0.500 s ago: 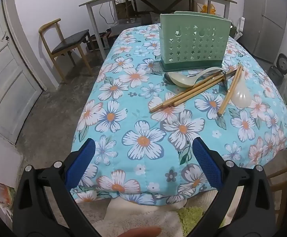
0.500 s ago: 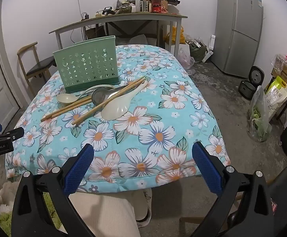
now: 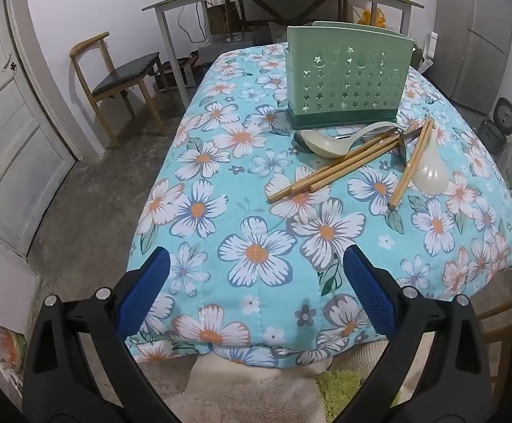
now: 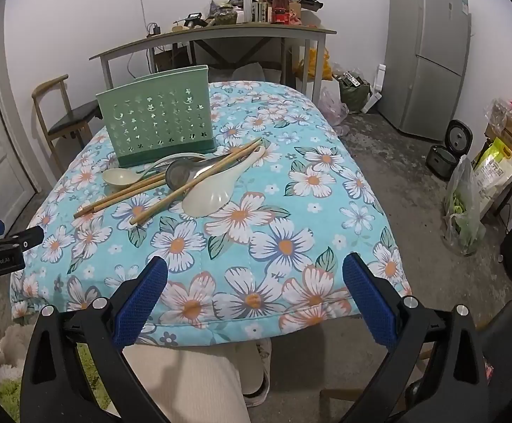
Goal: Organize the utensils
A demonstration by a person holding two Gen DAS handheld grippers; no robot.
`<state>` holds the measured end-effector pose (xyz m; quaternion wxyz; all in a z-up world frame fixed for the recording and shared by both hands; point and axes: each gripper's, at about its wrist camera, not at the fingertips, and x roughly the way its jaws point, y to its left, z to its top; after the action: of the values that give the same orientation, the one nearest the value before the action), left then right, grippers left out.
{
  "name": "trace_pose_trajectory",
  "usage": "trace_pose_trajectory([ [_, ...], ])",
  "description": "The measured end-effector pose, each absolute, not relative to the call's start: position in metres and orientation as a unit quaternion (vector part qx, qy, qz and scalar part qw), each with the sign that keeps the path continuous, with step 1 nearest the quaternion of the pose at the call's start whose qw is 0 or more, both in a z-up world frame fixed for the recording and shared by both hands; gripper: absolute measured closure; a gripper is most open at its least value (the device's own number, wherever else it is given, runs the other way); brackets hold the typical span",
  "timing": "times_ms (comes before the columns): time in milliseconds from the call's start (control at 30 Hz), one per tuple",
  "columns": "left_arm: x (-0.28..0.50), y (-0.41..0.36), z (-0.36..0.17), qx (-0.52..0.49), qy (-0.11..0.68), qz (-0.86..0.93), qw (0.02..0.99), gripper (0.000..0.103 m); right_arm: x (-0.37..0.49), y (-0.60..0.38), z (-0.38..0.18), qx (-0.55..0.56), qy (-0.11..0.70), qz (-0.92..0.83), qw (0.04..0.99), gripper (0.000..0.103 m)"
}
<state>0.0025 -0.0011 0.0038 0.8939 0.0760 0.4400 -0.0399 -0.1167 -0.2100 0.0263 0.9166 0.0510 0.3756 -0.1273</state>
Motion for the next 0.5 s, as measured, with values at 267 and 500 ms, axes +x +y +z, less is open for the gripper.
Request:
trace_pose_trajectory([
  [267,0.0016,-0.0007,0.0049,0.074,0.441,-0.041,0.894,0.008,-0.1167,-0.2105,0.0265,0.051,0.376,-0.128,0.916,0.006],
  [500,0.0019,0.0004,-0.0004,0.071,0.441,-0.041,0.893,0.008,-0.117,-0.2092,0.0257,0.049,0.376,-0.128,0.916,0.006],
])
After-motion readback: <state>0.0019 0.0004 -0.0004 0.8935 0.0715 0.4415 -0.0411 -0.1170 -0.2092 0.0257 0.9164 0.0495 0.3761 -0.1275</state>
